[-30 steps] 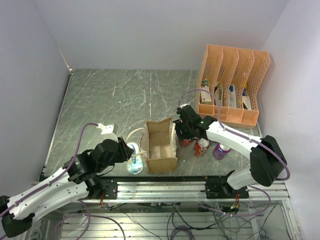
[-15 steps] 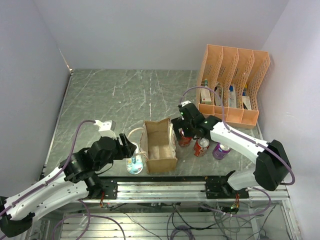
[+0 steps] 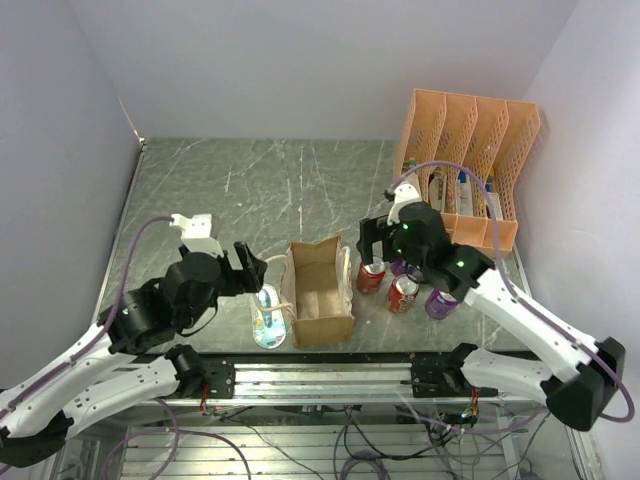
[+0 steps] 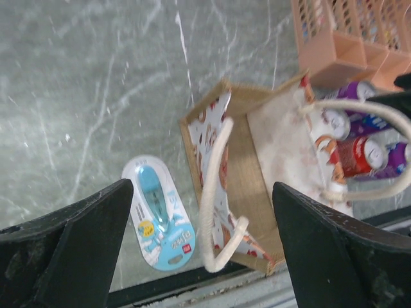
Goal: Take the beverage out of the canvas bag
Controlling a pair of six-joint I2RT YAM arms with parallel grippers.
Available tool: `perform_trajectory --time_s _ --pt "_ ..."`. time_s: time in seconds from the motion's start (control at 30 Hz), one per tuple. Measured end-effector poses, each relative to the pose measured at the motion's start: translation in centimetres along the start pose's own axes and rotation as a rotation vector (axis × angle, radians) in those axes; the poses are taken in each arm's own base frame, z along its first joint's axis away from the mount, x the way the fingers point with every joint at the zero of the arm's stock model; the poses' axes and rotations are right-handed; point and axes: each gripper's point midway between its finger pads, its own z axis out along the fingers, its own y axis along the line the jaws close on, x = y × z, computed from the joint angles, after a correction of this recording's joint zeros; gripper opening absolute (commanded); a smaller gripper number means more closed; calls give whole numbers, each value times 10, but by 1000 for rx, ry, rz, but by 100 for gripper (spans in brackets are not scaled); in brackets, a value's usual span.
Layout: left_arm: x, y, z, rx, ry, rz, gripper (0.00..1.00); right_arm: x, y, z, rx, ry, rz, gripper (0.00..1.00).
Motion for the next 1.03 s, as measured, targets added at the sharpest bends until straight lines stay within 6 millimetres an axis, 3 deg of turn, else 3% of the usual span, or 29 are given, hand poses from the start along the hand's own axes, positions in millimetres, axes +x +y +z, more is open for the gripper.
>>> perform_trajectory --time_s 0.17,0.3,0.47,0.63,0.8,1.03 --pt "-67 -19 -22 13 -129 47 99 -44 -10 -41 22 -173 42 100" --pt "-119 -31 -49 43 -241 71 99 -97 -23 -97 56 -372 99 100" --pt "-166 -38 -79 64 -348 104 99 -140 -45 -175 90 -590 157 100" --pt "-193 -41 -96 62 -411 133 99 -168 -59 -237 100 -736 188 100" --pt "-199 -40 -100 56 -427 150 99 -175 -69 -261 127 -779 189 100" --pt "-199 -39 -100 51 -428 160 99 -170 -76 -260 174 -753 171 100"
